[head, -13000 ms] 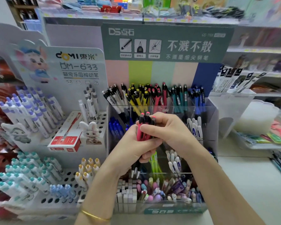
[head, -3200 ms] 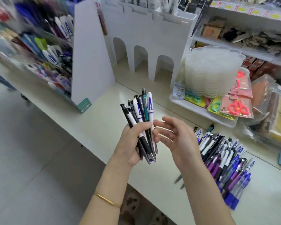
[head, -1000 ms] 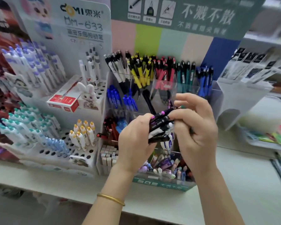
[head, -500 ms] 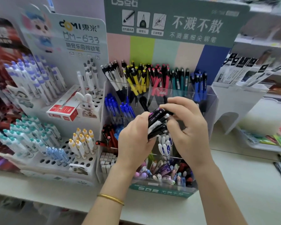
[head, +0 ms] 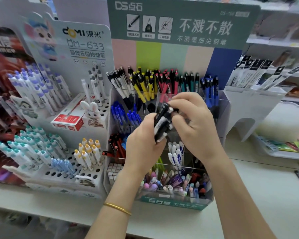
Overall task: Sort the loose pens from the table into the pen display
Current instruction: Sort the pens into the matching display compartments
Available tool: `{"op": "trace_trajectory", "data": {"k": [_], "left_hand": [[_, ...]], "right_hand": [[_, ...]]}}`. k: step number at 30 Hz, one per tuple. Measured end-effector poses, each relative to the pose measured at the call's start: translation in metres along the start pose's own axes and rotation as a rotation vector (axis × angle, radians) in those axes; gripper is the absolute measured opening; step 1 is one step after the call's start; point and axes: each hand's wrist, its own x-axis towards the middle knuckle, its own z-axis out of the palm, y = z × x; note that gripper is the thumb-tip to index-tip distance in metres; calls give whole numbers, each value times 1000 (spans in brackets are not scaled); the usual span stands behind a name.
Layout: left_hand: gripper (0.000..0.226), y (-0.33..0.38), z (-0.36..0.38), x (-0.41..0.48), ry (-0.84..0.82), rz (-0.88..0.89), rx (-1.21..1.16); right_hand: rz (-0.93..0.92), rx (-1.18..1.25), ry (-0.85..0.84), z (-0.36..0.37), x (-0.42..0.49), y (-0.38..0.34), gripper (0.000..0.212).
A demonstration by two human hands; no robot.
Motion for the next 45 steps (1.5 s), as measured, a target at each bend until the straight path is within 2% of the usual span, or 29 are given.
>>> {"op": "trace_trajectory", "data": {"k": [2, 4, 9, 15, 22, 32, 34, 36, 38, 40, 43, 45], "left_hand": [[29, 4, -6, 8, -132, -148, -243], [21, 7, -12, 21, -247, -216, -471], [22, 8, -22, 39, -464, -523, -836], [18, 6, -21, 34, -561, -700, -1144], [32, 3, -24, 31, -710, -796, -1394], [12, 8, -25, 28, -713, -863, -1444], [16, 8, -25, 28, -717, -871, -1457], [33, 7, -25, 28, -733, -870, -1520], [47, 4, -27, 28, -743, -883, -1594], [50, 2, -27, 28, -704, -914, -1651], [35, 5, -27, 28, -569, -978, -1683], [20, 10, -27, 30, -475, -991, -1637]], "right_hand": [[1, -67, -99, -1, 18, 0, 27], [36, -118, -208, 2, 38, 0, 34], [182, -204, -411, 19, 67, 3, 26], [195, -282, -397, 31, 65, 3, 39], [186, -357, -366, 25, 64, -10, 45], [224, -364, -363, 26, 61, -12, 44], [230, -358, -359, 27, 61, -10, 43], [217, -336, -336, 29, 60, -7, 37], [217, -249, -258, 29, 58, -3, 31], [237, -115, -125, 25, 51, -1, 30], [310, 124, -21, 15, 31, 1, 19], [474, 351, -81, 12, 9, 4, 15]]}}
